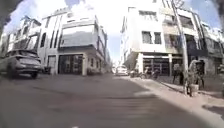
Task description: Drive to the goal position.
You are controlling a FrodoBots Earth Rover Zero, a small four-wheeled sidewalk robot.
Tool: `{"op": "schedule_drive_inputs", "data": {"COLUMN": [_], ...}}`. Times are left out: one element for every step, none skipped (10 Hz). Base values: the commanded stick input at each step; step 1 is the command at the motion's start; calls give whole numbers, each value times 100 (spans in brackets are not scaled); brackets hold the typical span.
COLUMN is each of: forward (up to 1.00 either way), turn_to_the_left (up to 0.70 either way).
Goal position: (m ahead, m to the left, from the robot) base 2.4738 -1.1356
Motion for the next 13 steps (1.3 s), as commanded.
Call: {"op": "schedule_drive_inputs", "data": {"forward": [100,100,100,100,100,100,100,100,100,100,100,100,100], "turn_to_the_left": [-40,-40,-40,-40,-40,-40,-40,-31,-5,-2,0,0,0]}}
